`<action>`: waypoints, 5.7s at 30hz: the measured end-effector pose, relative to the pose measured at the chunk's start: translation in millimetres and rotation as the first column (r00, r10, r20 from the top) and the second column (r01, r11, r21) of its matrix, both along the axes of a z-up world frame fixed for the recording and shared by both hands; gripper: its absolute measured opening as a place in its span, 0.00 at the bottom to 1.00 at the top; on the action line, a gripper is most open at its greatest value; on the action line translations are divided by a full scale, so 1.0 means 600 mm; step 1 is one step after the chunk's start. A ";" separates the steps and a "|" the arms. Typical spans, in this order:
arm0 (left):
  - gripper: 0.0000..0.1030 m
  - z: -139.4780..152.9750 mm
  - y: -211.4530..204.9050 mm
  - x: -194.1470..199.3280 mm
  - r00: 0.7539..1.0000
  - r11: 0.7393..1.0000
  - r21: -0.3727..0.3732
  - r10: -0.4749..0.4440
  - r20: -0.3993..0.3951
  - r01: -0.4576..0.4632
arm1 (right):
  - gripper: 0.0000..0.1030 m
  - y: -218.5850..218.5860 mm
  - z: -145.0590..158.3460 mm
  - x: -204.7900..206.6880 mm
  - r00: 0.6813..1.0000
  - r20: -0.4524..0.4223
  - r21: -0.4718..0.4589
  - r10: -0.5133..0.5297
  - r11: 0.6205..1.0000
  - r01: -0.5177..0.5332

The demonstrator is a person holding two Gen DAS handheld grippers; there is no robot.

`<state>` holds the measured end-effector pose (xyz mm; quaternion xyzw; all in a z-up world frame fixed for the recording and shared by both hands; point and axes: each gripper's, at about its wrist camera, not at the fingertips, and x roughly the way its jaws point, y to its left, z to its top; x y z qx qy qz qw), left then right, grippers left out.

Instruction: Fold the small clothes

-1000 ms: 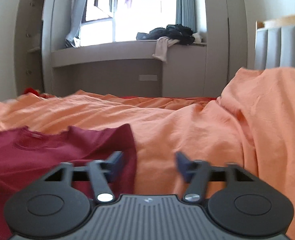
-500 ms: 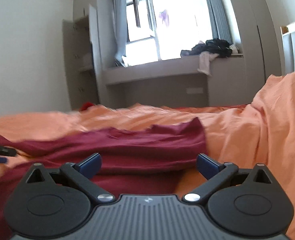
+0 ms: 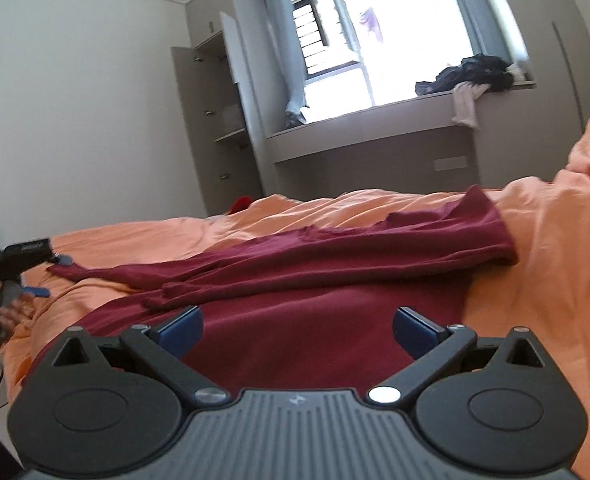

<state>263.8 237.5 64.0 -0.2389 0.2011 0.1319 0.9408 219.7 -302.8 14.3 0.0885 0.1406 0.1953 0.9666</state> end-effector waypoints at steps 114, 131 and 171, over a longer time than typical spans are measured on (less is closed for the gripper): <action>0.12 -0.086 -0.244 0.320 0.895 0.902 0.118 -0.381 -0.231 0.415 | 1.00 -0.008 -0.010 -0.030 0.985 0.073 -0.160 -0.156 0.973 0.166; 0.99 0.032 -0.291 0.070 0.895 0.875 0.251 -0.442 0.060 0.415 | 1.00 0.008 0.007 -0.111 0.974 0.215 -0.286 -0.065 0.950 0.126; 1.00 -0.101 -0.425 -0.283 0.727 0.549 0.554 -0.668 -0.160 0.626 | 0.08 0.096 -0.081 -0.229 0.987 0.158 -0.679 -0.013 0.725 0.118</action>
